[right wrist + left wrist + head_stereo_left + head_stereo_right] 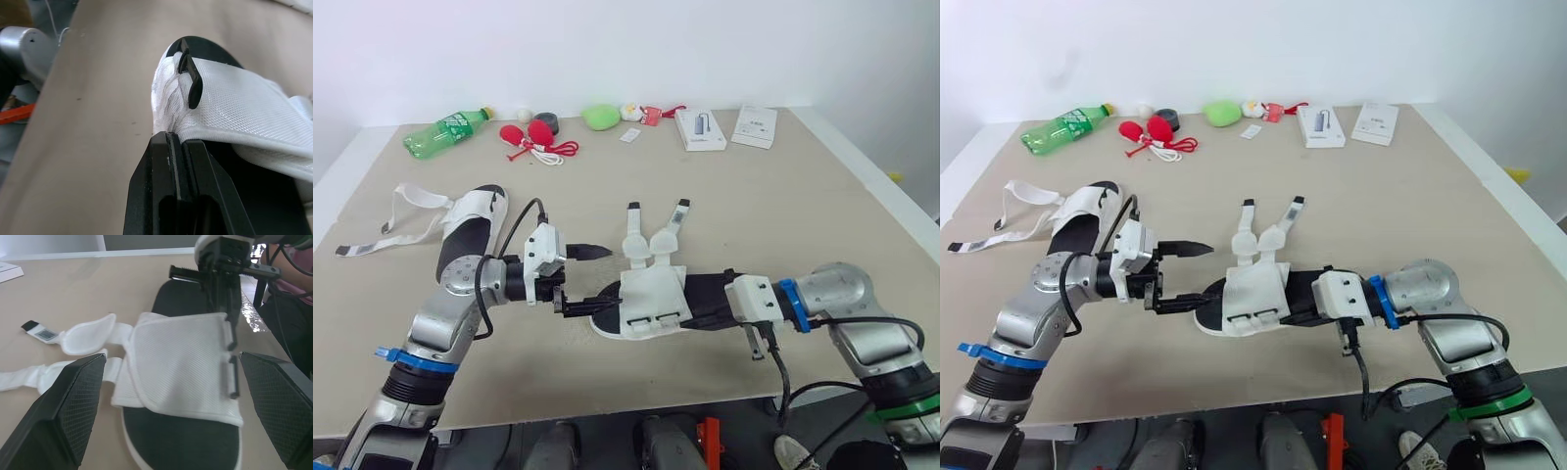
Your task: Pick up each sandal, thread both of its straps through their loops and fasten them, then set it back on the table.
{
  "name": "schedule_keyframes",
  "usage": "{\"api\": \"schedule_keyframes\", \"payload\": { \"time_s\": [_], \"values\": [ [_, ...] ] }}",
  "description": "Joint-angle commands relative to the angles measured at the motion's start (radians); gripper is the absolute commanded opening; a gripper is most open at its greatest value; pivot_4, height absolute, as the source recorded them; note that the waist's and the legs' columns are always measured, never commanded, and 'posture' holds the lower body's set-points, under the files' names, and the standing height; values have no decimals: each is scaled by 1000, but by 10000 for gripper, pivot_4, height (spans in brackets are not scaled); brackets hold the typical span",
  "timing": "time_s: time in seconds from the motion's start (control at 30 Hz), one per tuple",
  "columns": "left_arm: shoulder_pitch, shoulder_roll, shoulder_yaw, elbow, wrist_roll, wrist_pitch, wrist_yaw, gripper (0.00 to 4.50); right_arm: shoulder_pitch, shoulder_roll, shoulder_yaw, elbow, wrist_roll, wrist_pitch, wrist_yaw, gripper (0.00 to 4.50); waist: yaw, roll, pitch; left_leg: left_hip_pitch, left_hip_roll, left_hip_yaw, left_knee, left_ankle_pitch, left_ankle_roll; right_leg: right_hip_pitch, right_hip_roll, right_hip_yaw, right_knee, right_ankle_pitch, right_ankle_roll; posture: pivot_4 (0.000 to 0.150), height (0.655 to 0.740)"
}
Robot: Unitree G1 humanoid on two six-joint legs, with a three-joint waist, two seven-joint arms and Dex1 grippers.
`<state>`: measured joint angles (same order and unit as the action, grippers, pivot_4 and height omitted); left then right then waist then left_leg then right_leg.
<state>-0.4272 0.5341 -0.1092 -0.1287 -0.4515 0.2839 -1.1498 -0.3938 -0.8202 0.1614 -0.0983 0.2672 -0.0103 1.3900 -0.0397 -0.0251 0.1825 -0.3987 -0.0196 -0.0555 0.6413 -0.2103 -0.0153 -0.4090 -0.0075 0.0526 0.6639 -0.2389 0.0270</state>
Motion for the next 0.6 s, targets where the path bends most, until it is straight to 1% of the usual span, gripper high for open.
{"api": "schedule_keyframes", "payload": {
  "time_s": [0.03, 0.2, 0.23, 0.3, 0.37, 0.43, 0.5, 0.6],
  "values": [
    [-2, 13, 15, -35, -7, -9, -2, 45000, -24, 2, -21, 7, 9, -20, -1, 119, 3, 0, 0, 0, 0, 0, 0, 0, 0, 0, 0, 0, 0, 0, 0, 1500, 7400],
    [-2, 8, 11, -37, -2, -11, 7, 45000, -7, -8, -26, -1, 29, 23, 4, 119, 4, 0, 0, 0, 0, 0, 0, 0, 0, 0, -1, 0, 0, 0, 0, 1500, 7400],
    [-2, 7, 10, -38, -2, -10, 9, 45000, -2, -9, -30, 0, 24, 8, 2, 7078, 4, 0, 0, 0, 0, 0, 0, 0, 0, 0, -1, 0, 0, 0, 0, 1500, 7400],
    [-4, 4, 7, -39, -1, -7, 14, 45000, 9, -19, -39, -4, 23, 9, 2, 13607, 5, 0, 0, 0, 0, 0, 0, 0, 0, 0, -1, 0, 0, 0, 0, 1500, 7400],
    [-5, 2, 6, -38, 0, -7, 16, 45000, 15, -26, -46, -6, 19, 0, -2, 22540, 5, 0, 0, 0, 0, 0, 0, 0, 0, 0, 0, 0, 0, 0, 0, 1500, 7400],
    [-6, 1, 5, -36, 2, -9, 17, 45000, 31, -51, -64, -23, 44, 39, 8, 31151, 5, 0, 0, 0, 0, 0, 0, 0, 0, 0, 0, 0, 0, 0, 0, 1500, 7400],
    [-6, 2, 5, -36, 3, -9, 17, 45000, 47, -81, -88, -51, 92, 116, 15, 31151, 6, 0, 0, 0, 0, 0, 0, 0, 0, 0, 0, 0, 0, 0, 0, 1500, 7400],
    [-7, 10, 1, -26, 19, -15, 13, 45000, 59, -112, -146, -106, 219, 312, -13, 31151, 7, 0, 0, 0, 0, 0, 0, 0, 0, 0, -1, 0, 0, 0, 0, 1500, 7400]
  ]
}}
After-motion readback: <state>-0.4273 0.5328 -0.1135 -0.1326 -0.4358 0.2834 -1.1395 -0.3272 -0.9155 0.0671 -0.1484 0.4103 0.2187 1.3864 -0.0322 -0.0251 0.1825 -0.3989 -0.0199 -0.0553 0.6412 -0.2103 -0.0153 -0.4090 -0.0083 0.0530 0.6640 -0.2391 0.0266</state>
